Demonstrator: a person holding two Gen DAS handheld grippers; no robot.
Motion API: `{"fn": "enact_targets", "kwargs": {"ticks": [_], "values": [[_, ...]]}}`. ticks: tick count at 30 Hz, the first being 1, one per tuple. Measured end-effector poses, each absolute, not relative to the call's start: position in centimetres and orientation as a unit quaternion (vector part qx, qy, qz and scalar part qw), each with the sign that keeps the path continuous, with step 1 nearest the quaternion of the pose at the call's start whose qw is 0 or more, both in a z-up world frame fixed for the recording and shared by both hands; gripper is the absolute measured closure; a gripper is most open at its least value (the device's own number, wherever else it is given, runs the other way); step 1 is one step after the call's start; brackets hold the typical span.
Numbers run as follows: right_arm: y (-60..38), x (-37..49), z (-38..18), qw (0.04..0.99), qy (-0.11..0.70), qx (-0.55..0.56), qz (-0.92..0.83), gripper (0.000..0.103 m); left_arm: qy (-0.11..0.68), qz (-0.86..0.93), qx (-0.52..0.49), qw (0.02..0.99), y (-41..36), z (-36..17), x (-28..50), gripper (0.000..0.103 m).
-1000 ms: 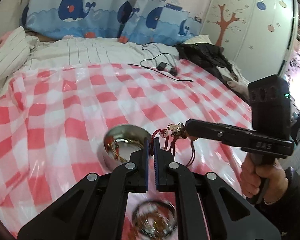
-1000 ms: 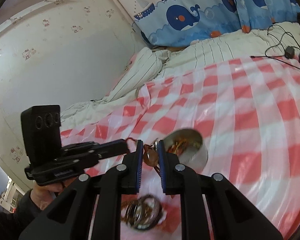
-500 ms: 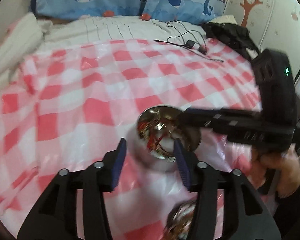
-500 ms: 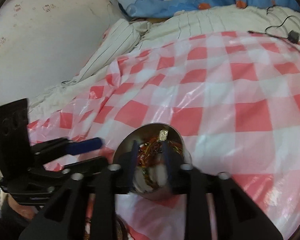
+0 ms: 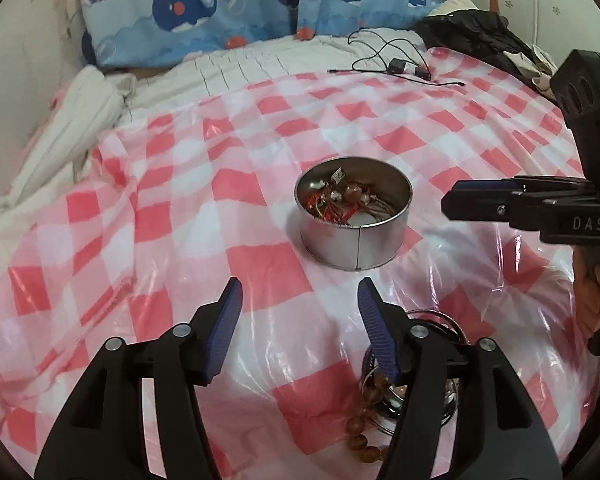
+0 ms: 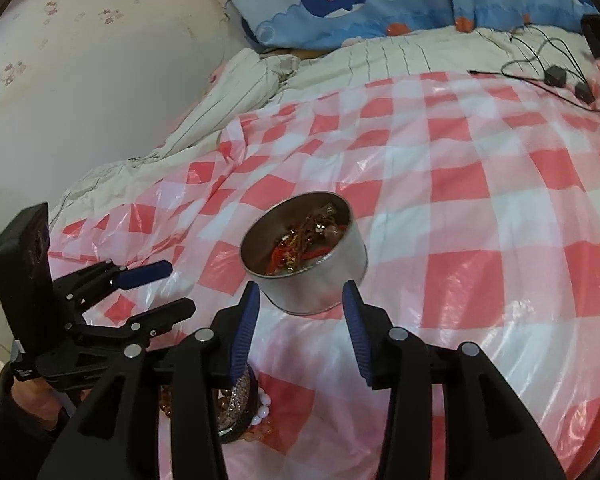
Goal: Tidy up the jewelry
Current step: 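Move both grippers to the amber bead bracelet and silver bangles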
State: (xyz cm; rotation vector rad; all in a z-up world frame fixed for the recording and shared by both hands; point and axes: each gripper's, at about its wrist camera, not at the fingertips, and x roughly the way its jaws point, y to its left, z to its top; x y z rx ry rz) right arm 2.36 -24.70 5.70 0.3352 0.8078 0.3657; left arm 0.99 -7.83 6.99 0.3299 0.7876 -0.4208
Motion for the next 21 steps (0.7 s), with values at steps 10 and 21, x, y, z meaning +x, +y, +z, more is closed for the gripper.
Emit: {"fn": "enact_targets", "kwargs": {"ticks": [10,21], "values": [[-23.4,2.3,5.4,0.887,0.398,0.14,0.189,0.055,0.354,-0.187,0.207,0.893,-8.4,7.5,0.1,0.041],[-22.7,2.1,5.3,0.885,0.404,0.124,0.194,0.052,0.369,-0.219,0.206,0.88,-8.0,7.4,0.2,0.038]]}}
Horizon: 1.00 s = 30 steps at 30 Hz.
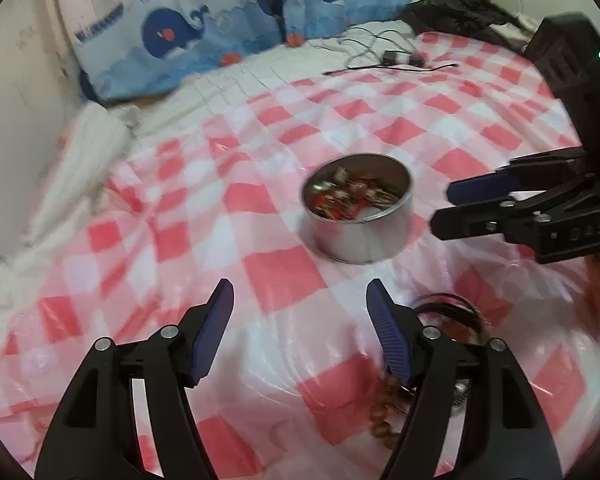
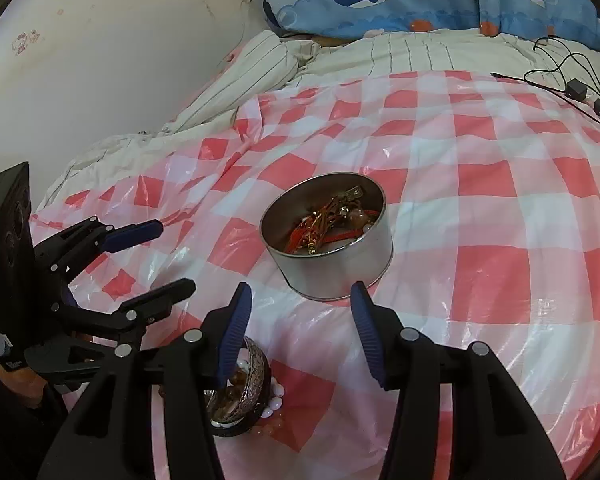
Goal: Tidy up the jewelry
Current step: 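Move both grippers to the amber bead bracelet and silver bangles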
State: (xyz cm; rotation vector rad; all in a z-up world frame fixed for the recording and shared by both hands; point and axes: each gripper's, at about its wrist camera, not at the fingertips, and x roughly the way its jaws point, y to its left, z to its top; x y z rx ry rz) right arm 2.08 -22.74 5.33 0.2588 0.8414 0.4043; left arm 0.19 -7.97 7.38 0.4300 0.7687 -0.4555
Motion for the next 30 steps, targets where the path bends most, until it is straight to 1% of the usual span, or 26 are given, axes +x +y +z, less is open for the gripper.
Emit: {"fn": "enact_targets", "kwargs": {"ticks": [2,5,10,17,21,25,26,27,28,29,30], "values": [[-22.8,2.1,5.4,0.886,0.407,0.116,0.19,0.052,0.398,-0.256,0.178,0.863,-6.7,7.2,0.7,0.037],[-23.3,2.1,5.4,0.886,0.413,0.114,0.18,0.049,0.429,-0.291,0.161,0.84,-4.7,6.4,1.2,0.037],[-23.9,2.2,5.1,0.88,0.423,0.118,0.181,0.048,0.435,-0.326,0.144,0.827,-4.1,5.9,1.0,0.037],[-22.8,1.9,4.8,0.863,0.44,0.111,0.222,0.048,0.44,-0.387,0.183,0.789,-7.0,4.5,-0.7,0.037],[-21.5,1.6,4.6,0.847,0.445,0.117,0.265,0.048,0.454,-0.4,0.194,0.772,-7.5,3.9,-1.3,0.037],[-19.7,1.3,4.0,0.836,0.459,0.092,0.286,0.048,0.468,-0.407,0.195,0.76,-7.5,3.6,-1.6,0.038],[-19.4,1.3,3.7,0.834,0.465,0.085,0.285,0.054,0.476,-0.406,0.201,0.754,-7.6,3.2,-1.7,0.038],[-19.0,1.3,3.4,0.832,0.471,0.077,0.283,0.064,0.482,-0.405,0.207,0.749,-7.7,2.9,-1.8,0.039],[-18.9,1.3,3.2,0.832,0.473,0.072,0.281,0.071,0.485,-0.405,0.212,0.745,-7.8,2.6,-1.9,0.04],[-18.8,1.3,3.0,0.832,0.476,0.067,0.279,0.084,0.487,-0.408,0.212,0.743,-7.8,2.6,-2.0,0.048],[-18.8,1.3,2.9,0.834,0.475,0.062,0.274,0.089,0.486,-0.417,0.21,0.739,-7.8,2.9,-2.2,0.052]]}}
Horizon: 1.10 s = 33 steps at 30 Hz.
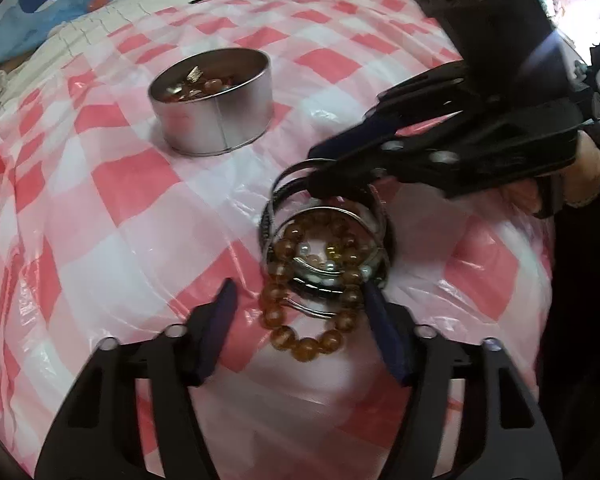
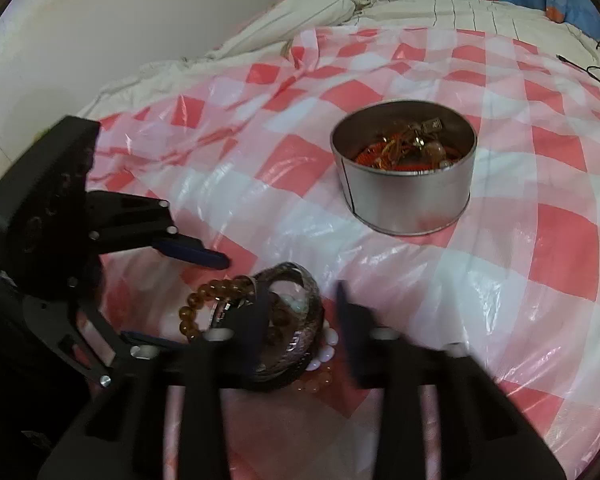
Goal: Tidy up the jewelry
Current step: 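Move both grippers to the amber bead bracelet and silver bangles, then grasp amber bead bracelet with left gripper while right gripper grips silver bangles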
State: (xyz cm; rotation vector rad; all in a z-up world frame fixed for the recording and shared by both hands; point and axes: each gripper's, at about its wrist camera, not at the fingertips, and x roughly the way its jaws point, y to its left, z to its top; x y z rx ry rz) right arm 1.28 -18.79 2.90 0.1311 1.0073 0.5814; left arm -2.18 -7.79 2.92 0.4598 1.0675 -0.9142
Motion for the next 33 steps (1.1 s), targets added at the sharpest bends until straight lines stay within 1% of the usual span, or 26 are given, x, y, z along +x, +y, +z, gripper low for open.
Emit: {"fn": "enact_targets", "kwargs": {"ticks": [2,4,5,8,11,13,16,18,19,20,21,22,24,25,26,27,28,29,31,33], "values": [[-18.9,1.2,2.9,0.836,0.472,0.059,0.273,0.089,0.486,-0.424,0.209,0.735,-7.7,3.1,-2.3,0.07],[-18.9,1.2,3.0,0.838,0.47,0.056,0.271,0.09,0.483,-0.43,0.209,0.734,-7.7,3.3,-2.4,0.075],[-19.0,1.2,2.9,0.839,0.469,0.055,0.27,0.09,0.48,-0.433,0.208,0.734,-7.6,3.4,-2.5,0.081],[-19.2,1.3,2.9,0.841,0.469,0.053,0.264,0.092,0.456,-0.454,0.18,0.744,-6.9,5.1,-2.5,0.094],[-19.4,1.5,2.9,0.843,0.468,0.054,0.259,0.092,0.404,-0.501,0.13,0.754,-5.5,8.0,-3.0,0.094],[-19.3,1.5,2.9,0.843,0.469,0.054,0.259,0.092,0.386,-0.519,0.104,0.756,-4.9,9.1,-3.0,0.094],[-19.4,1.6,2.8,0.842,0.47,0.057,0.259,0.092,0.408,-0.494,0.12,0.758,-5.0,8.2,-2.6,0.094],[-19.5,1.7,2.7,0.84,0.473,0.059,0.259,0.092,0.44,-0.465,0.133,0.756,-5.5,6.9,-1.8,0.091],[-19.5,1.7,2.7,0.839,0.475,0.062,0.259,0.092,0.451,-0.457,0.138,0.754,-5.8,6.4,-1.5,0.077],[-19.6,1.7,2.7,0.838,0.476,0.064,0.26,0.091,0.459,-0.449,0.146,0.752,-6.0,5.9,-1.5,0.056],[-19.6,1.8,2.6,0.837,0.477,0.064,0.26,0.09,0.462,-0.441,0.154,0.754,-6.2,5.6,-1.5,0.048],[-19.6,1.8,2.6,0.837,0.478,0.064,0.259,0.089,0.464,-0.435,0.161,0.754,-6.1,5.2,-1.4,0.045],[-19.5,1.8,2.4,0.833,0.482,0.063,0.263,0.088,0.486,-0.428,0.173,0.742,-6.5,4.0,-1.2,0.046],[-19.3,1.8,2.4,0.833,0.483,0.06,0.264,0.088,0.497,-0.428,0.18,0.733,-6.8,3.4,-1.3,0.051],[-19.2,1.7,2.3,0.832,0.484,0.056,0.266,0.088,0.501,-0.43,0.191,0.727,-6.9,3.0,-1.4,0.063],[-19.1,1.7,2.3,0.833,0.483,0.052,0.265,0.088,0.501,-0.437,0.196,0.721,-7.1,3.1,-1.6,0.07],[-19.1,1.6,2.4,0.835,0.481,0.05,0.264,0.088,0.496,-0.445,0.195,0.719,-7.1,3.4,-1.8,0.08],[-19.0,1.5,2.5,0.838,0.476,0.046,0.262,0.09,0.485,-0.454,0.188,0.723,-6.8,4.1,-1.9,0.083],[-19.0,1.4,2.8,0.844,0.469,0.039,0.256,0.092,0.449,-0.484,0.152,0.735,-5.9,6.2,-2.1,0.103],[-19.2,1.4,2.9,0.847,0.467,0.038,0.252,0.093,0.402,-0.518,0.097,0.748,-4.4,8.8,-2.3,0.103]]}}
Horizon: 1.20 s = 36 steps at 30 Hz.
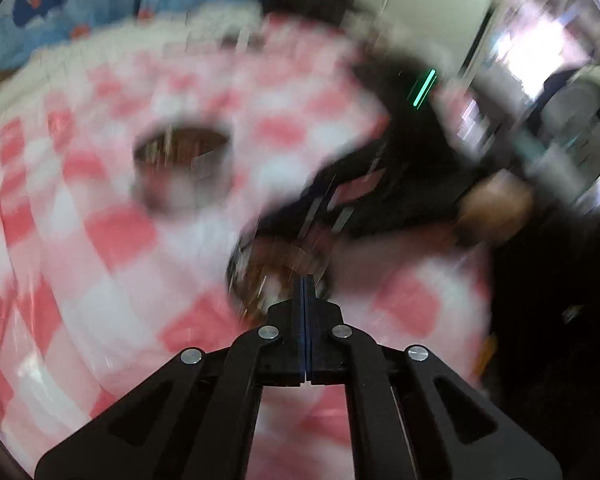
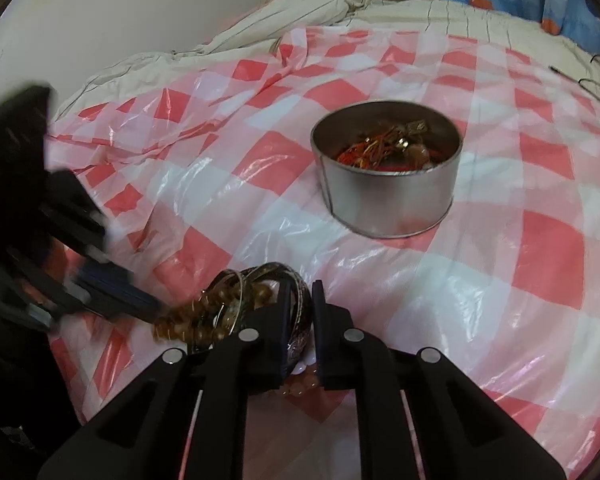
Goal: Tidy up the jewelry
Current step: 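Grasp amber bead bracelet with left gripper while right gripper grips silver bangles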
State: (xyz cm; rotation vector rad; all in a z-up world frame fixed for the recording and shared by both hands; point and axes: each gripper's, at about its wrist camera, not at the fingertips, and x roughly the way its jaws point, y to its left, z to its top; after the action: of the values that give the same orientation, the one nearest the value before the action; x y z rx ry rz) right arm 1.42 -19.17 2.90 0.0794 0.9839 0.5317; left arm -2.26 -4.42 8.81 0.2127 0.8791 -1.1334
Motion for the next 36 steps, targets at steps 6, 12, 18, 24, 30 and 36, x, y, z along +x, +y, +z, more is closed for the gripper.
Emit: {"fn": "enact_targets", "kwargs": {"ticks": [6,12,18,24,30,36], "values": [[-19.3,1.6,2.8,0.846,0.468,0.04,0.252,0.093,0.409,-0.514,0.082,0.75,-3.9,8.6,-1.9,0.102],[-19.3,1.7,2.6,0.844,0.47,0.04,0.253,0.093,0.479,-0.46,0.159,0.731,-6.7,3.9,-1.5,0.06],[-19.3,1.7,2.5,0.843,0.472,0.041,0.254,0.093,0.468,-0.489,0.16,0.719,-6.0,4.9,-2.6,0.103],[-19.2,1.7,2.6,0.843,0.472,0.041,0.254,0.093,0.469,-0.445,0.165,0.745,-6.0,4.6,-1.2,0.099],[-19.0,1.7,2.2,0.84,0.477,0.035,0.256,0.093,0.492,-0.463,0.168,0.718,-7.0,3.3,-1.7,0.059],[-19.1,1.7,2.2,0.841,0.477,0.038,0.254,0.093,0.49,-0.48,0.183,0.705,-7.0,3.6,-2.5,0.092]]}}
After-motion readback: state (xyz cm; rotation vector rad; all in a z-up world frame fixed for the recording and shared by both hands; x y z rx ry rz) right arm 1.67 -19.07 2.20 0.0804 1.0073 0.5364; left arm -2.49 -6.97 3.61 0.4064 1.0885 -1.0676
